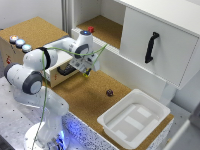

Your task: Place the yellow object on the table

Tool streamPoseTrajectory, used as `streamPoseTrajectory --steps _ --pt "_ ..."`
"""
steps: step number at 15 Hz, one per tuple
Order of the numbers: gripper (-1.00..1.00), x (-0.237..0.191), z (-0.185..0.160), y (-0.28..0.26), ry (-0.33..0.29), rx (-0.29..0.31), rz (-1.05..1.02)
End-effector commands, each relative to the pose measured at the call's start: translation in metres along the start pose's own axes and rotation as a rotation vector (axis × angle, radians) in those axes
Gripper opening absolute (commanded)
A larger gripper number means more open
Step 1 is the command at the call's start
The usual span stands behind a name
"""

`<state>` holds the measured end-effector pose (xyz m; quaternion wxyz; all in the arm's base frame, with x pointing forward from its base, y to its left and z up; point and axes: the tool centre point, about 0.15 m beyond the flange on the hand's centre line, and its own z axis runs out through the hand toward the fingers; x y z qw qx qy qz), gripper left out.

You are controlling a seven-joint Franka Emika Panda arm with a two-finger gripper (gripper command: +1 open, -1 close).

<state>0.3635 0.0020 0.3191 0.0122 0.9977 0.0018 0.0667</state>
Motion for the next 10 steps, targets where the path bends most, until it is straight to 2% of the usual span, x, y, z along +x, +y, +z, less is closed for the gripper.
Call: streamPoseTrajectory --steps 1,3,5,6,10 --pt "-1.00 0.026 0.063 0.022 0.018 -0.025 0.066" --pt "-1.00 0.034 0.077 0.022 0.026 -0.026 0.057" --pt "-1.00 0.044 0.090 0.025 0.025 0.005 0.060" --pt "-1.00 0.049 0.094 0.026 0.031 -0.010 0.057" --pt "-1.00 0.064 0.107 0.033 0.024 0.000 0.060"
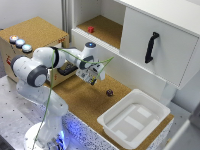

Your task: Place the yellow object on the table

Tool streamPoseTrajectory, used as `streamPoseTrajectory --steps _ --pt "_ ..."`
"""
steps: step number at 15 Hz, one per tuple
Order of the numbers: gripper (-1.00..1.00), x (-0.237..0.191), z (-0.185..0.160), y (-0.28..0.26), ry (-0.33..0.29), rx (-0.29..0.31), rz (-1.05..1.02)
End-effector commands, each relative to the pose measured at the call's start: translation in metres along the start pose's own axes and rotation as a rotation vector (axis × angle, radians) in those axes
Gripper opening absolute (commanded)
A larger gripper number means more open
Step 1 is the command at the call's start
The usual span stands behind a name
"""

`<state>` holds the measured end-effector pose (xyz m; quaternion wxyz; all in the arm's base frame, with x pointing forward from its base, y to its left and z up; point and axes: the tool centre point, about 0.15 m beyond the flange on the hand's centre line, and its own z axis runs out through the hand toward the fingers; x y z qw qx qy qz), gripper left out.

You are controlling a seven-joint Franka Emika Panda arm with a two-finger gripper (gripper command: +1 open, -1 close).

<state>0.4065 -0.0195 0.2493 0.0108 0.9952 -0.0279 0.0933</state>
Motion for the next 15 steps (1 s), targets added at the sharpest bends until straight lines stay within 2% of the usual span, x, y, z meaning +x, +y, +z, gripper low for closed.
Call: streamPoseTrajectory --steps 1,8,9,11,15 --pt "-1.00 0.032 0.038 0.013 -0.037 -0.004 0.008" --pt "-1.00 0.025 0.036 0.021 -0.079 -0.007 0.039" --pt "1.00 0.023 0.035 0.021 -0.092 -0.006 0.043" --pt "1.00 0.017 0.019 0.019 -0.073 -0.021 0.059" --pt "1.00 0.013 -0.021 0.010 -0.024 0.017 0.058"
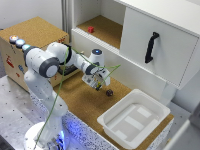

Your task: Place the yellow object on the table

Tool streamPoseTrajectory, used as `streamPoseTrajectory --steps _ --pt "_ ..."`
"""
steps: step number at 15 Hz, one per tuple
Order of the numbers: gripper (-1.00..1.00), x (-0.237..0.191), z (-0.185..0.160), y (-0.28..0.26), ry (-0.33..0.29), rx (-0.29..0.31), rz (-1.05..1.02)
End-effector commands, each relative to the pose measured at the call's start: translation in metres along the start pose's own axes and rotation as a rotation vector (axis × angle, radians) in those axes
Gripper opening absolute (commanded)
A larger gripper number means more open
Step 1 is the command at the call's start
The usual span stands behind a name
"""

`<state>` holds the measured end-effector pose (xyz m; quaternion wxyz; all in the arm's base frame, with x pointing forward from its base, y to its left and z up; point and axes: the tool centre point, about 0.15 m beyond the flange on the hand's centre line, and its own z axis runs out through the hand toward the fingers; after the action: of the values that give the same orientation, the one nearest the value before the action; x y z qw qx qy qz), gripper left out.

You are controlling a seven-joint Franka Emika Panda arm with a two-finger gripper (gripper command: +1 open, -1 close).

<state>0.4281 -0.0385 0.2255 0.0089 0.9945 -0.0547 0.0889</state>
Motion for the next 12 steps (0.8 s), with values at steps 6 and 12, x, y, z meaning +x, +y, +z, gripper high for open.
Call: streamPoseTrajectory --steps 6,12 --pt "1.00 -0.013 -0.092 -0.017 0.034 0.023 0.014" --pt "1.00 -0.025 -0.135 -0.034 0.098 0.064 0.012"
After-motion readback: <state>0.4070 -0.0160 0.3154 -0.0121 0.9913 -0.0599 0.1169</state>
